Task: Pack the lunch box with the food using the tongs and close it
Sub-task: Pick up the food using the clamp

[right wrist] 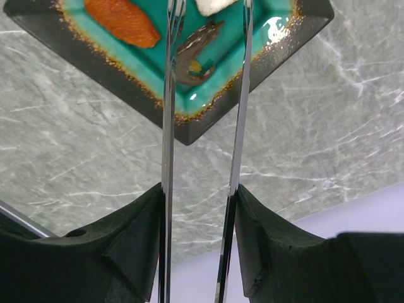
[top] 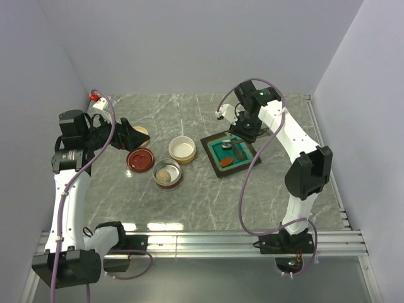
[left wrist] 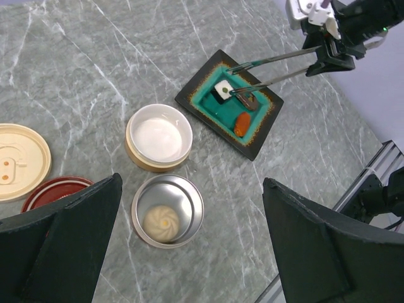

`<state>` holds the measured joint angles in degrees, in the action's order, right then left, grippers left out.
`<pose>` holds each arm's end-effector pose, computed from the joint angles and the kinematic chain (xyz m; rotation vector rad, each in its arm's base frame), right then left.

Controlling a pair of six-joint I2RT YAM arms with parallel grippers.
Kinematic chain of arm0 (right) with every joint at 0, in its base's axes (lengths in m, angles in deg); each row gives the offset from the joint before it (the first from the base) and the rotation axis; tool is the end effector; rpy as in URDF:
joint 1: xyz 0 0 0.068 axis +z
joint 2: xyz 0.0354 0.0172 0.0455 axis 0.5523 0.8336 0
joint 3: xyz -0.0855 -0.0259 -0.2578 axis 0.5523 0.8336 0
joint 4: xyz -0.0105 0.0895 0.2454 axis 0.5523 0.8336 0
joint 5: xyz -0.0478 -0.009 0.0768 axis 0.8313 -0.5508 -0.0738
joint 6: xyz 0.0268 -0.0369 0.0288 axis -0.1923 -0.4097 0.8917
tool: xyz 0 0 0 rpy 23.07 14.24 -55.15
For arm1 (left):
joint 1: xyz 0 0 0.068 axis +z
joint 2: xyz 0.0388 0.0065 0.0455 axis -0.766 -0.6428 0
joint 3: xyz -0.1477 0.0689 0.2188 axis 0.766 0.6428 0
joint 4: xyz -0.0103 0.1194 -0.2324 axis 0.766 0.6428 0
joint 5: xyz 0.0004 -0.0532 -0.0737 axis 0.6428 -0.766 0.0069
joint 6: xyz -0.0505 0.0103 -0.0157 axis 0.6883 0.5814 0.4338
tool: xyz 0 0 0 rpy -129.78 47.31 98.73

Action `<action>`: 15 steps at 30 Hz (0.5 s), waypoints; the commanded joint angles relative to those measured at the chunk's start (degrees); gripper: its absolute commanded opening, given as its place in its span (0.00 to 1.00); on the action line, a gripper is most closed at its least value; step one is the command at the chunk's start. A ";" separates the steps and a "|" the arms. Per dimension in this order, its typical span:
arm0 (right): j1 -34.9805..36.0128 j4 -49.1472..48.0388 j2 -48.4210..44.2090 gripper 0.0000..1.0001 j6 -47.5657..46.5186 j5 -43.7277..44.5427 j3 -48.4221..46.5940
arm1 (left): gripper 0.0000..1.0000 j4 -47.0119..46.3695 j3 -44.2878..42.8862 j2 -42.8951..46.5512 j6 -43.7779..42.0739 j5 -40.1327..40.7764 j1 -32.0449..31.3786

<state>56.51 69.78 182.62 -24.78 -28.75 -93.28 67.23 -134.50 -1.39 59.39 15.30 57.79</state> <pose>0.3353 0.1437 0.3244 -1.6674 2.3110 -0.0391 0.2052 0.0010 0.3839 0.3359 1.8886 -0.8098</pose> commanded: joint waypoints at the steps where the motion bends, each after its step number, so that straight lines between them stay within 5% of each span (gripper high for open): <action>1: 0.39 3.12 1.52 0.52 -8.55 2.07 -5.15 | 0.99 -1.63 1.25 0.50 -0.25 -1.81 0.29; 15: 3.47 4.62 5.66 0.52 -10.92 6.28 -7.89 | 1.00 -1.81 2.57 1.03 -0.16 -1.90 0.29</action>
<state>59.29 71.49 188.04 -26.83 -24.91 -98.59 66.88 -132.01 -1.26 59.43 15.03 57.79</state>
